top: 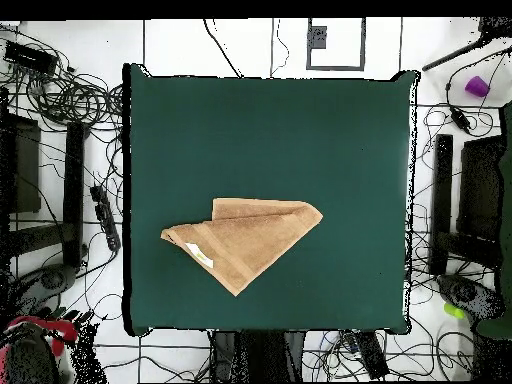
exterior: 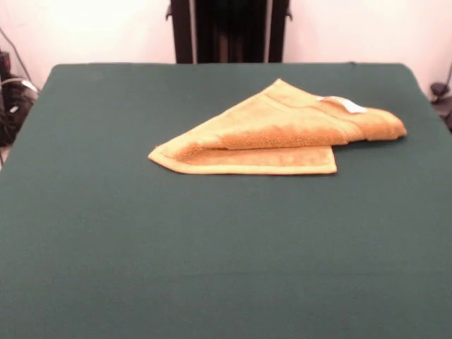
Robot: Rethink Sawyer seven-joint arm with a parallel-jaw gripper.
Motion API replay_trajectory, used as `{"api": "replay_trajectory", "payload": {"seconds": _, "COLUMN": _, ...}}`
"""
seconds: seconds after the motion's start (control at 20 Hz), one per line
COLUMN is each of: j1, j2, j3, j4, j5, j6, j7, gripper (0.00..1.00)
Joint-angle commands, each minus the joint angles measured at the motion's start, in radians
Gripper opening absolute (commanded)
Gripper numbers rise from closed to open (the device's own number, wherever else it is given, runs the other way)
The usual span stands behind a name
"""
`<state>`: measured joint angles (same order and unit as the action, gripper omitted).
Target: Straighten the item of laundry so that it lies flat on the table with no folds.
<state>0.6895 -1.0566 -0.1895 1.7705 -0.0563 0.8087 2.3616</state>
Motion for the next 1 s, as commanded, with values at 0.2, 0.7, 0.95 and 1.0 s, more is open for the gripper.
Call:
{"api": "replay_trajectory", "payload": {"seconds": 0.2, "j1": -0.196, "j2": 0.010, "j3": 0.135, "j4": 0.118, "j5": 0.164, "j6": -0.030, "j7": 0.030, "gripper": 1.00}}
{"api": "replay_trajectory", "payload": {"seconds": 0.7, "j1": -0.254, "j2": 0.362, "j3": 0.135, "j4": -0.308, "j5": -0.011, "j6": -0.141, "j7": 0.167, "gripper": 1.00}}
{"api": "replay_trajectory", "payload": {"seconds": 0.95, "j1": -0.148, "j2": 0.649, "j3": -0.036, "j4": -0.471, "j5": -0.011, "j6": -0.376, "j7": 0.432, "gripper": 1.00}}
{"api": "replay_trajectory", "payload": {"seconds": 1.0, "j1": -0.147, "j2": 0.672, "j3": -0.042, "j4": -0.476, "j5": 0.007, "j6": -0.401, "j7": 0.427, "gripper": 1.00}}
